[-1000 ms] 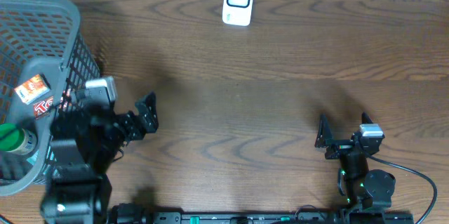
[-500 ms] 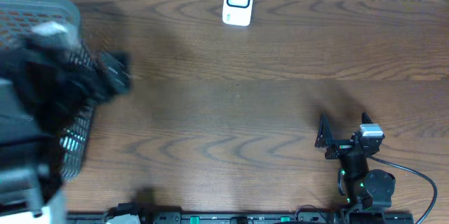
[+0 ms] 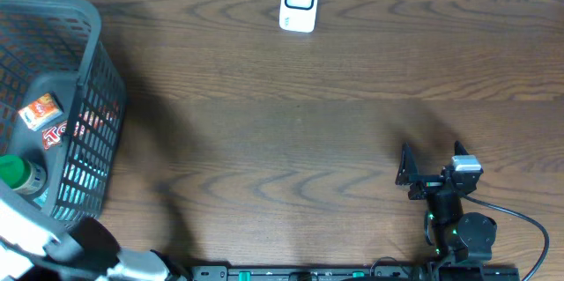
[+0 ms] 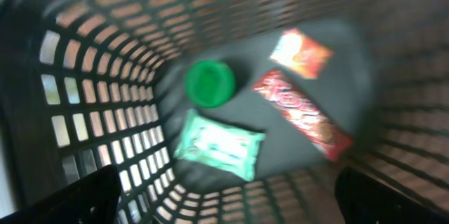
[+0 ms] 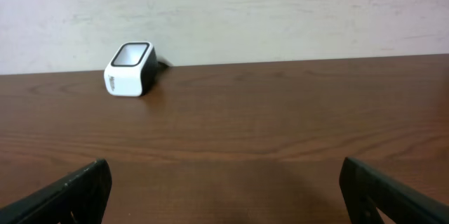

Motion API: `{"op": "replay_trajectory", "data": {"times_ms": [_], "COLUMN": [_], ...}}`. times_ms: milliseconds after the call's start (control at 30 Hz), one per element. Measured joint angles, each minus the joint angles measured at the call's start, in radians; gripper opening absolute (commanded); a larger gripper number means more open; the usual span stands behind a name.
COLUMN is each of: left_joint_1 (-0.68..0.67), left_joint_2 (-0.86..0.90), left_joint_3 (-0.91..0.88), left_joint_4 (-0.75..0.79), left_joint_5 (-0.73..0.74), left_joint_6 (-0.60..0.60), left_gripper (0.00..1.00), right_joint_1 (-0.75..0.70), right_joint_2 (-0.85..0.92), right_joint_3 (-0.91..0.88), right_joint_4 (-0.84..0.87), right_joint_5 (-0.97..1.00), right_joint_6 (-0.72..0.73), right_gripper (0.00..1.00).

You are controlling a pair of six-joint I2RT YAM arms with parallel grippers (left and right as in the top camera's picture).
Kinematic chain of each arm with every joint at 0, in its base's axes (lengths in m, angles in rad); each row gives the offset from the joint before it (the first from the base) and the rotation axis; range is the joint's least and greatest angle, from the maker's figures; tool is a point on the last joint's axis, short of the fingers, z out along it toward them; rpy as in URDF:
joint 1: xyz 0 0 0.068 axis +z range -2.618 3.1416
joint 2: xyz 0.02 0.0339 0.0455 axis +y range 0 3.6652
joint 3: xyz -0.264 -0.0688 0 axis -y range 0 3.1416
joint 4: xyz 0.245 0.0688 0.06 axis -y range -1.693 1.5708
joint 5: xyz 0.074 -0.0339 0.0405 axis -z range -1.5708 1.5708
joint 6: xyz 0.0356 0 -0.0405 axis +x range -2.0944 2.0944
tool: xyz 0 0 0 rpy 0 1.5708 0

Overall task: Scan the item barcode
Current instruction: 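Reach into the basket and grasp the green-capped jar with the left gripper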

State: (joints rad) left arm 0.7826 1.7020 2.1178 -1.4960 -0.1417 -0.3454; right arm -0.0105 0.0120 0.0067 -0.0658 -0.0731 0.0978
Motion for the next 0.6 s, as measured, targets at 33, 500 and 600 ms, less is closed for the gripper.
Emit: {"op": "replay_trajectory", "data": {"times_ms": [33, 500, 600], "left_joint_1": [0.02, 0.061, 0.051], "left_joint_2": [0.03, 0.123, 0.124], "left_joint_3": [-0.01, -0.361, -0.44], "left_joint_4": [0.0, 0.354, 0.399], "left_joint_5": [-0.003, 0.04, 0.105], "left_joint_6": [-0.003, 0.244, 0.393], "left_gripper": [0.98, 0.98, 0.98], "right_joint_1": [0.0, 0.0, 0.0], "right_joint_2": [0.0, 0.0, 0.0], "right_joint_3": [0.0, 0.0, 0.0], "right_joint_4": [0.0, 0.0, 0.0], "right_joint_5": [0.0, 0.0, 0.0], "right_joint_6": [0.0, 0.0, 0.0], "right_gripper": [0.99, 0.99, 0.99]}}
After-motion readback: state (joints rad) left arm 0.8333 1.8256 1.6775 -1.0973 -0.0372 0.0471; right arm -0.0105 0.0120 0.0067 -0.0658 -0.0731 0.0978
